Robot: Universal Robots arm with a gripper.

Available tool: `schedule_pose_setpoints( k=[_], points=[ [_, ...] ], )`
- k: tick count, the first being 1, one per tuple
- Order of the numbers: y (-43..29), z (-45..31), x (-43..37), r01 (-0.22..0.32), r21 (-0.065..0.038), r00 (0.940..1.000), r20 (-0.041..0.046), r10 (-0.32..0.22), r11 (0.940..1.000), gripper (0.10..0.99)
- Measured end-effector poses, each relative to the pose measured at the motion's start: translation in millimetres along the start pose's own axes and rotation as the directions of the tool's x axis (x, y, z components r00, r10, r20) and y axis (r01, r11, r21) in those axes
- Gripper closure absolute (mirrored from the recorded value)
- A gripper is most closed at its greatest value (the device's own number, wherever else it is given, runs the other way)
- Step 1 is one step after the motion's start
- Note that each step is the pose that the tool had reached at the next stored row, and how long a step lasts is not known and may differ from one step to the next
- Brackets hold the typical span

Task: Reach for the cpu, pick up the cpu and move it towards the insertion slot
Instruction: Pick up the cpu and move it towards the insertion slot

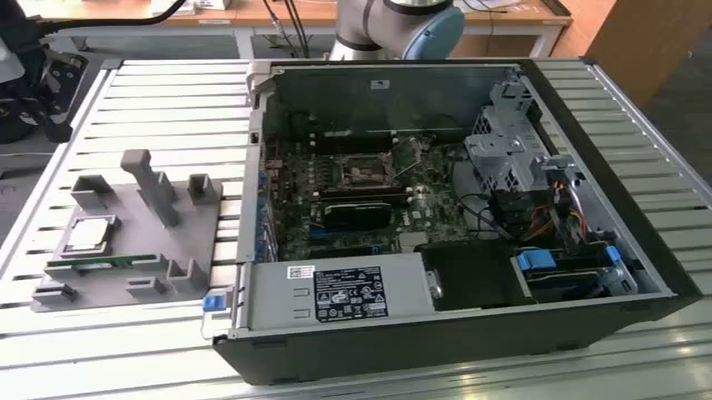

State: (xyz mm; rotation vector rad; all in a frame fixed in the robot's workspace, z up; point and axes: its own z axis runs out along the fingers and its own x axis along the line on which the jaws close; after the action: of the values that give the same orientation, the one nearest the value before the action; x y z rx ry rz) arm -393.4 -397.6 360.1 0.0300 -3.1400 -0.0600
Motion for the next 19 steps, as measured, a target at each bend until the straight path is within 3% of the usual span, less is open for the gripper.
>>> schedule_pose_setpoints(
  k=[12, 19],
  points=[
    [0.0, 0.1, 1.1, 0.0, 0.0, 1.0, 0.0001, 0.0, 1.0, 0.98],
    [0.2, 0.3, 10.1, 0.0, 0.0, 1.0, 0.0, 0.0, 1.0, 0.98]
  ],
)
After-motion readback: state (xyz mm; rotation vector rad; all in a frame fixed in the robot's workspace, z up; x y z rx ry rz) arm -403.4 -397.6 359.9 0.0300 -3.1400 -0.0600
